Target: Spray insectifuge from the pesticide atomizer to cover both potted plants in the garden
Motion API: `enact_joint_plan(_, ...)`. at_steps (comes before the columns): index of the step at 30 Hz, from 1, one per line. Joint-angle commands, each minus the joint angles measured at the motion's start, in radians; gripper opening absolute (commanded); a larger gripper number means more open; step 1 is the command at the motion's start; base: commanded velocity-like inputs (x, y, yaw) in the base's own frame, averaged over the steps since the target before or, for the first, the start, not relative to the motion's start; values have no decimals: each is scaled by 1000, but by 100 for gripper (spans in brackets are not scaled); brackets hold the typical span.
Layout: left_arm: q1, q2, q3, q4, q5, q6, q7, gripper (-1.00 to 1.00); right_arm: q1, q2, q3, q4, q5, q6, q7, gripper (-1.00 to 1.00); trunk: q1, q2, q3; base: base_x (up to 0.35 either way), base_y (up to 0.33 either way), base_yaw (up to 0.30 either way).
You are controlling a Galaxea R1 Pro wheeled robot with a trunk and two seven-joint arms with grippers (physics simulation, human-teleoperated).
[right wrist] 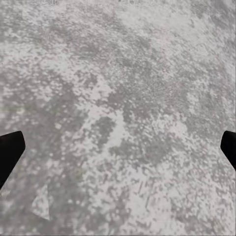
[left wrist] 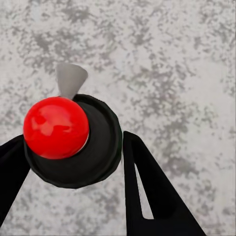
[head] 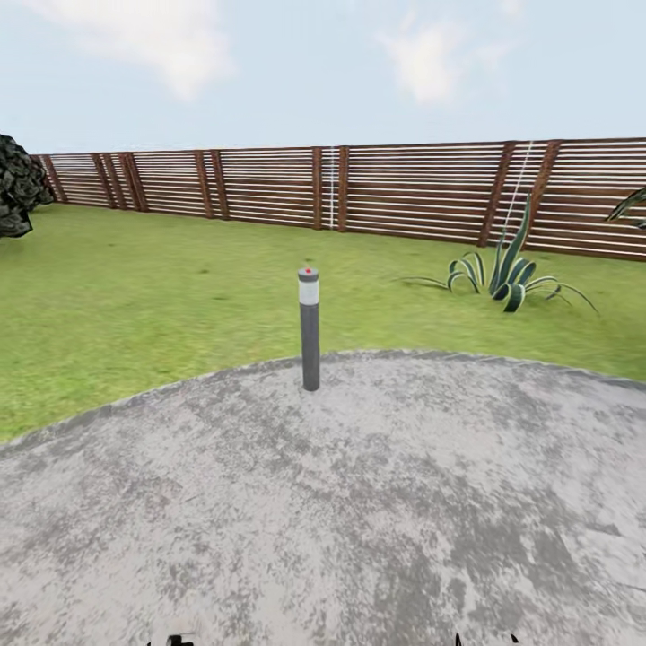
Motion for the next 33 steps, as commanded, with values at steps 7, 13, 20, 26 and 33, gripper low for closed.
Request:
enact_joint_plan(7,-1,0,-7,1,9,-4,-4,-100,-1,0,-4,1,11,-2,-7,100,0,0,-1,340,0,260)
enact_joint_plan(13,-1,0,-7,1,8,-4,-4,-100,0,0,-4,1,11,-2,-7,100,0,0,-1,340,0,264)
enact_joint_plan(20,-1,-1,-7,1,8,-2,-4,-100,0,0,-4,1,11,-2,-7,100,0,0,-1,152,-6,264)
enact_joint_plan(26,-1,-1,-7,1,8,-2,-4,-100,0,0,-4,1,11,-2,-7,100,0,0,-1,44,0,264)
enact_joint_plan(33,-1,-2,-7,1,8,-2,-4,-100,0,1,-4,1,12,-2,-7,100,0,0,-1,222,0,268)
